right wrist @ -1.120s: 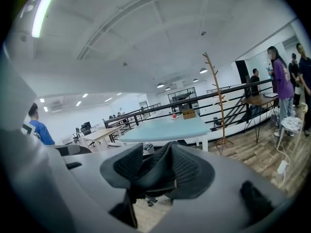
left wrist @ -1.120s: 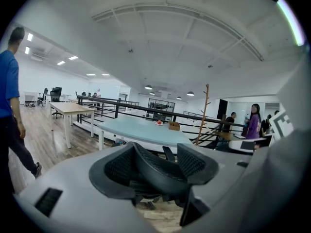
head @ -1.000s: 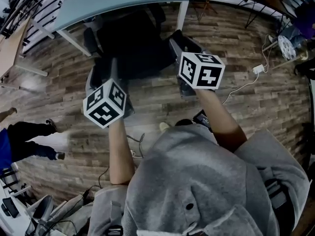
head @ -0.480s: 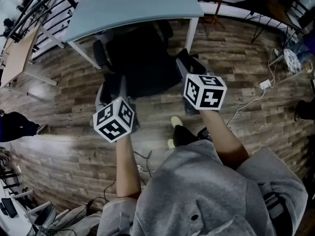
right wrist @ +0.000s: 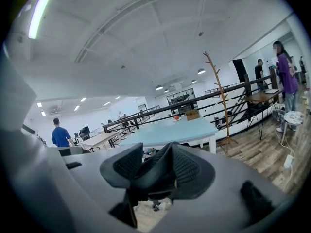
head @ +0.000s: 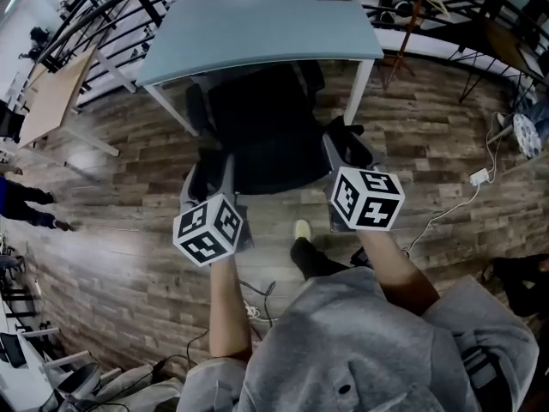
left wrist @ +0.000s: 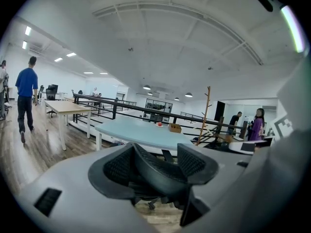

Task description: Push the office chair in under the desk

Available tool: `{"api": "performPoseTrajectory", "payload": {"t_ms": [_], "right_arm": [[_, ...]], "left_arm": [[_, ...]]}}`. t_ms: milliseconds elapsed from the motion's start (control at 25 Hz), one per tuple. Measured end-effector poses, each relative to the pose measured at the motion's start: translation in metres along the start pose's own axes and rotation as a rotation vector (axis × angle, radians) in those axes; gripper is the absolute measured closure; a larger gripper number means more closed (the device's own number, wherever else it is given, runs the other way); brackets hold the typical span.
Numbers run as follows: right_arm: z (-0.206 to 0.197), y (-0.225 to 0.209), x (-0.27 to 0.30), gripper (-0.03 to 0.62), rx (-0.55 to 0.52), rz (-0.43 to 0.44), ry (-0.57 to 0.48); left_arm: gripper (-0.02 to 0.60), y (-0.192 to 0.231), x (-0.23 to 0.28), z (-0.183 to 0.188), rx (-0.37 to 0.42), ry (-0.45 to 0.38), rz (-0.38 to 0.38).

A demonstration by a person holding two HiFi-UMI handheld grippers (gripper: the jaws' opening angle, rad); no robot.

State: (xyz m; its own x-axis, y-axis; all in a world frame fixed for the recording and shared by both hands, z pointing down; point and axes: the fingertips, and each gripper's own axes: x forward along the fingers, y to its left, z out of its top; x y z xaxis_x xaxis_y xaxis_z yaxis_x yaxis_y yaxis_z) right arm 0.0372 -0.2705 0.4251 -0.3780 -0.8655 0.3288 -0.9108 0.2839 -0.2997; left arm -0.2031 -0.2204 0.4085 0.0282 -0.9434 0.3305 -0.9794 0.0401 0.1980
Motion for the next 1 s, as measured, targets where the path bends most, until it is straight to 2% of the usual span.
{"api": "performPoseTrajectory", "payload": {"t_ms": [280, 680, 840, 1000], "right_arm": [[0.003, 0.012, 0.025, 0.401, -0.015, 0.003, 0.003], [0.014, 0.021, 0.062, 0.395, -0.041, 0.061, 0.037], [0.018, 0.024, 0.069, 0.381, -0.05, 0.107, 0.053], [0.017, 0.022, 0.077, 0.365, -0.047, 0.161, 0.095]], "left_arm": [[0.297, 0.019, 0.019, 0.009, 0.008, -0.001, -0.01], [0.278, 0.032, 0.04, 0.02, 0.014, 0.004, -0.026], [0.27, 0.035, 0.043, 0.023, 0.01, 0.011, -0.065], [0.268, 0.041, 0.043, 0.027, 0.05, 0.014, -0.074]]}}
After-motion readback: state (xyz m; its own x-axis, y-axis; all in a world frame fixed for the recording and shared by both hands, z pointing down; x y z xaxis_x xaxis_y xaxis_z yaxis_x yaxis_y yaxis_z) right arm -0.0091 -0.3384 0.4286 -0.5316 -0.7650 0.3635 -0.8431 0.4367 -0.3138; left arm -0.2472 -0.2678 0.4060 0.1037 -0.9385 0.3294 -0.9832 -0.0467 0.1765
